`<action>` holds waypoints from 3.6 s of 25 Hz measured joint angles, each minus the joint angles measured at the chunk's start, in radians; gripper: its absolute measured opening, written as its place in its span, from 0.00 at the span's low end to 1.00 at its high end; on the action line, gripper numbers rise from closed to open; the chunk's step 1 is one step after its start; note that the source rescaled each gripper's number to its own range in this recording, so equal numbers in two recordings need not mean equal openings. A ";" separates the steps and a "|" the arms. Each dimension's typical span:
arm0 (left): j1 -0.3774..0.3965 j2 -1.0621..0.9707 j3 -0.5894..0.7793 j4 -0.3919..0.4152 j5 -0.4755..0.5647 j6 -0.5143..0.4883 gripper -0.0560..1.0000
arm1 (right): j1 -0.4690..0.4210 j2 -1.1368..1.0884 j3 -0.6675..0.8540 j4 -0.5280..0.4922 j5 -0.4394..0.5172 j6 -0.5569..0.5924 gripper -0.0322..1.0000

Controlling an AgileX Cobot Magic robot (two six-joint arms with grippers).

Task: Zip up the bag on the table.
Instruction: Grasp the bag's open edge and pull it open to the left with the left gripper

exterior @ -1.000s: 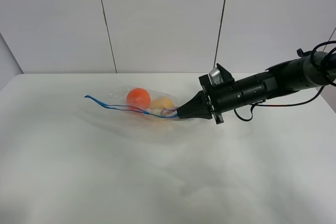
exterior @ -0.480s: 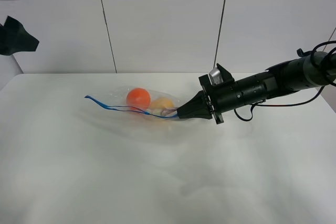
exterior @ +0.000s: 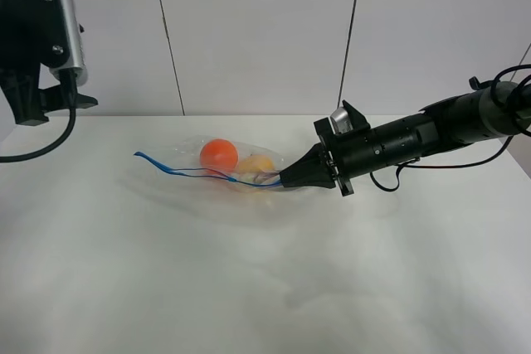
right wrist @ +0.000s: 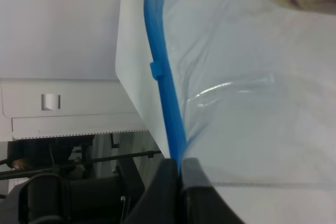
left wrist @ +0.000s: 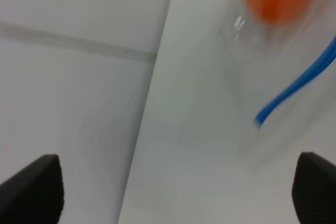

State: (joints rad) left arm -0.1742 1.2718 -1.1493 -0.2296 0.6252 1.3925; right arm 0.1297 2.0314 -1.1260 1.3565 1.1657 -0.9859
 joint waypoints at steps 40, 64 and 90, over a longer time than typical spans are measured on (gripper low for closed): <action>-0.489 0.412 0.359 -0.085 -0.845 0.016 0.87 | 0.000 0.000 0.000 0.000 -0.001 0.008 0.03; -0.485 0.412 0.359 -0.085 -0.870 0.016 0.34 | 0.000 0.000 0.000 0.000 -0.002 0.009 0.03; -0.478 0.484 0.359 -0.085 -0.978 0.016 0.46 | 0.000 0.000 0.000 0.000 -0.004 0.011 0.03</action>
State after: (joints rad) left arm -0.6525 1.7554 -0.7902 -0.3142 -0.3532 1.4087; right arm 0.1297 2.0314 -1.1260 1.3565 1.1616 -0.9748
